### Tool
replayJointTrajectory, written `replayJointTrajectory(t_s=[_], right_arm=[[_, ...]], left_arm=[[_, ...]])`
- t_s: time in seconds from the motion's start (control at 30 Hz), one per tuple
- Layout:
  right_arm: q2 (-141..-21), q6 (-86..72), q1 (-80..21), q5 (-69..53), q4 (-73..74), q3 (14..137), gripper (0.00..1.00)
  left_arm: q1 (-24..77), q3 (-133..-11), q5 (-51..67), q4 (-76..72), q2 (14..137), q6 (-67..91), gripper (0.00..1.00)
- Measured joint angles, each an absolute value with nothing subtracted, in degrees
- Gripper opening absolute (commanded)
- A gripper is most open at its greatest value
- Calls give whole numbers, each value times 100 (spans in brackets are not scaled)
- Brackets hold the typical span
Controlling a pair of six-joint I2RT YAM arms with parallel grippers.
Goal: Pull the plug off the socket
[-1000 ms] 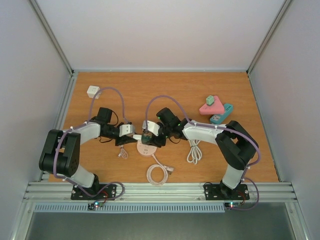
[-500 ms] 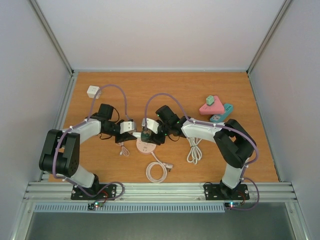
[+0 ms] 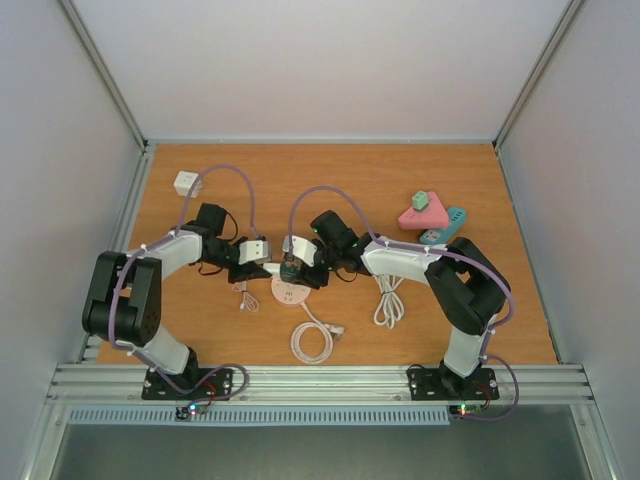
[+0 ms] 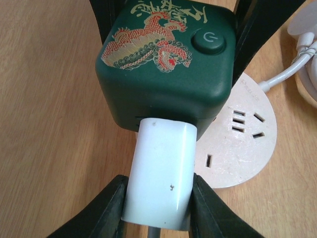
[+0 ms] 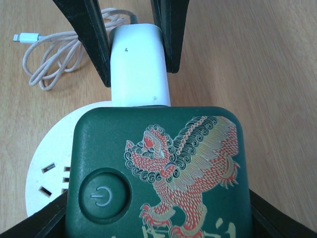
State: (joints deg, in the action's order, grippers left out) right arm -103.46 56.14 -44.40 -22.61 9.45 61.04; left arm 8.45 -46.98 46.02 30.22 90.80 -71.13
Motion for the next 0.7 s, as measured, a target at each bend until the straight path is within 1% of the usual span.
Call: replayJointTrajectory(t_s=[0.23,0.4,0.7], right_arm=[[-10359,5603,-4440,-2250,862,6104,17],[-10322,5649,-4318,-2276,1160,6080,16],[-10322,5660,-4318,-2268,1197,6082,17]], left_arm=[[644,-4877,4775,3293,9273,-7402,18],[-198,-4941,4001,3229,9306,-7330,18],[-744,-5068,3653,3173,9299,-7234,19]])
